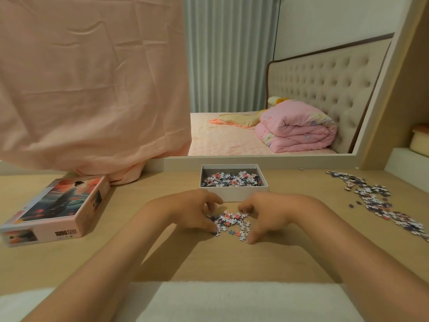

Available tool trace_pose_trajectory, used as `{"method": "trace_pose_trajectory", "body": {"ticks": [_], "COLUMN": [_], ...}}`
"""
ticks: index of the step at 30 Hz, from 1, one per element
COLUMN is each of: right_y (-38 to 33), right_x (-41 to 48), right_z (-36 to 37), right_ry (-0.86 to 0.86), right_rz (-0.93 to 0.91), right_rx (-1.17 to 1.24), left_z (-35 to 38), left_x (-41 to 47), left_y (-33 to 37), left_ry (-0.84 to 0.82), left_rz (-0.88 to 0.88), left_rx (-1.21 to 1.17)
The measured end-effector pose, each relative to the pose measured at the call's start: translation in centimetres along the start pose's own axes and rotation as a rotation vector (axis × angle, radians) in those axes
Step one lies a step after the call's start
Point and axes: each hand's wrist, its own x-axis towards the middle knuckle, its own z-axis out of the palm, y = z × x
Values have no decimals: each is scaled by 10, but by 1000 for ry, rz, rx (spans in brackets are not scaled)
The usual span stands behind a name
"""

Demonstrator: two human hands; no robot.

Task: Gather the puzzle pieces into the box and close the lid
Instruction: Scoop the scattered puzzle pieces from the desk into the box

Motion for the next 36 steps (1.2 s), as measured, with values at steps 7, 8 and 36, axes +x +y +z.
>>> {"method": "trace_pose_trajectory", "body": {"ticks": [7,8,36], "right_y": [-6,-6,-18], "right_x": [12,13,25], "right_z": [8,8,24], "right_ry": [95,104,278], "right_rz": [-63,-64,105], "right_rx": [152,156,624], "left_z": [9,7,20], "left_x": [12,11,17], "left_y": [13,13,8], "left_ry": [18,15,260], "left_rz": [119,100,-15], "left_rx": [49,35,-206]}}
